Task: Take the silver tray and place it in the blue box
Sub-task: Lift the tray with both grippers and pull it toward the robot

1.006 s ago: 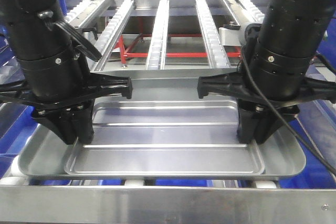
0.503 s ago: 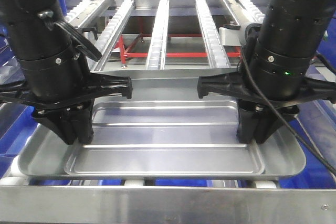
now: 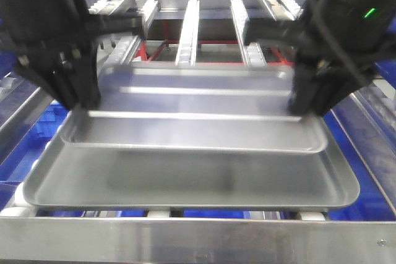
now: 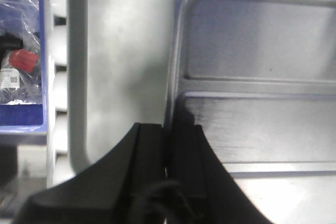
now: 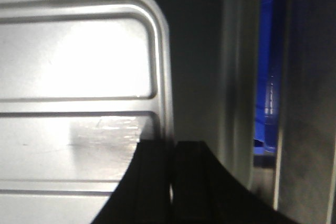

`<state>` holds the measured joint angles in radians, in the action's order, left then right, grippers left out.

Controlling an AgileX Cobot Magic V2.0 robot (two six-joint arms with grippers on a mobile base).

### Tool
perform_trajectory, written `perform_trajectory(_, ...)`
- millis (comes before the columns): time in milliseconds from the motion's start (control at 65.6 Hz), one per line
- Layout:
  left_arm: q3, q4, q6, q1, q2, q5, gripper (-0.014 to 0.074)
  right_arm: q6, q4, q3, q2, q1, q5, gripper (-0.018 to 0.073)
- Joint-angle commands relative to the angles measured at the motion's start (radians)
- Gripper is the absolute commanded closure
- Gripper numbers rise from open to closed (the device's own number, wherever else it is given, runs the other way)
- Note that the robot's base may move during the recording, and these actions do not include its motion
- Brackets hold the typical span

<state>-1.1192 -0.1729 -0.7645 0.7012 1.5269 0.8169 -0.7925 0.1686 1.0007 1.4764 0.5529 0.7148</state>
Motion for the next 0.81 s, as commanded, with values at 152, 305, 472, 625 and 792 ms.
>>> perform_trajectory(152, 0.054, -0.086, -0.168, 0.128, -0.158, 0.031, 0.07, -0.275, 0.232, -0.057, -0.204, 0.168, 0.09, 0.0503)
perform_trajectory(305, 0.154, -0.131, -0.287, 0.227, -0.256, 0.04, 0.07, -0.351, 0.246, -0.125, -0.288, 0.254, 0.111, 0.0503)
perform_trajectory(472, 0.23, -0.236, -0.463, 0.364, -0.336, 0.105, 0.07, -0.502, 0.327, -0.178, -0.345, 0.379, 0.176, 0.0503)
perform_trajectory(625, 0.236, -0.274, -0.501, 0.42, -0.346, 0.126, 0.07, -0.63, 0.432, -0.186, -0.352, 0.493, 0.236, 0.0503)
perform_trajectory(792, 0.236, -0.286, -0.499, 0.422, -0.346, 0.126, 0.07, -0.655, 0.465, -0.186, -0.352, 0.52, 0.262, 0.0503)
